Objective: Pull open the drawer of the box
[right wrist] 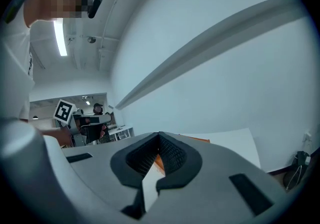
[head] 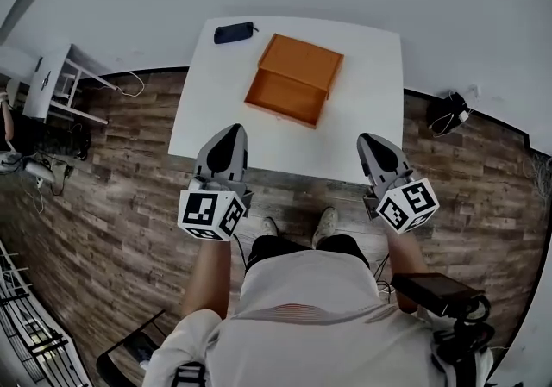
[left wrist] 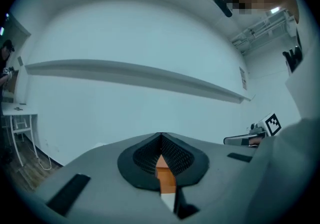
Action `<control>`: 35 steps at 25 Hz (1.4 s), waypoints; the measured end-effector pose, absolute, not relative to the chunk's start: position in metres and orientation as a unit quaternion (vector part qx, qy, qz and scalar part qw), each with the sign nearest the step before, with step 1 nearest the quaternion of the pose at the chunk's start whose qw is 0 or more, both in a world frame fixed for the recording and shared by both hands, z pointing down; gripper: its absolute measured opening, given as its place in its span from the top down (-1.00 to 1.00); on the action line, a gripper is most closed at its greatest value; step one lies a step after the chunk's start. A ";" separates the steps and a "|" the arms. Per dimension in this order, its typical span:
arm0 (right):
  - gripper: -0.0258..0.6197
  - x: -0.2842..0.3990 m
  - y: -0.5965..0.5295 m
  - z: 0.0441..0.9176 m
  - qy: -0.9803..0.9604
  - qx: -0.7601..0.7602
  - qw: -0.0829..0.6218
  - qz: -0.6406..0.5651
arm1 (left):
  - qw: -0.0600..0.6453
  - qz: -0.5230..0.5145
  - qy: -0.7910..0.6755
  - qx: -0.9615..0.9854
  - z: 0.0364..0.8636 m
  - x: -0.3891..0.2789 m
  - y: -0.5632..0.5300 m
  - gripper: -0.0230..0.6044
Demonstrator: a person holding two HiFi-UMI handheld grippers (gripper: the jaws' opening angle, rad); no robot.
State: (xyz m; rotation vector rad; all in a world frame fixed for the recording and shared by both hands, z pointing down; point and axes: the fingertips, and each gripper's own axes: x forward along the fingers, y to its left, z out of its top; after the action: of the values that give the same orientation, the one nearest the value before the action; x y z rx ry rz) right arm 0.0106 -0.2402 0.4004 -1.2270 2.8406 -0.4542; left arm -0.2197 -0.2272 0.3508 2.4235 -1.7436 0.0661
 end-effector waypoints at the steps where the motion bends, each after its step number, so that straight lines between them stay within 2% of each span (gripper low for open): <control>1: 0.92 0.010 -0.237 0.395 0.909 -0.392 0.012 -0.141 | 0.068 0.018 -0.580 0.811 0.343 -0.219 -0.222 0.89; 8: 0.92 -0.012 -0.199 0.360 0.905 -0.412 0.024 -0.102 | 0.034 -0.016 -0.555 0.831 0.312 -0.238 -0.181 0.89; 19: 0.92 -0.097 -0.088 0.315 0.888 -0.457 0.025 -0.040 | 0.036 -0.049 -0.511 0.857 0.295 -0.332 -0.089 0.89; 35: 0.92 -0.110 -0.091 0.299 0.893 -0.450 0.023 -0.025 | 0.057 -0.037 -0.512 0.856 0.306 -0.337 -0.091 0.89</control>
State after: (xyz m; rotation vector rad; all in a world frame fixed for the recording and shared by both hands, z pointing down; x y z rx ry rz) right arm -0.1103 -0.0911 0.2986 -1.3922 2.7646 -0.0764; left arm -0.3371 -0.0913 0.3057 2.5974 -1.5519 -0.1114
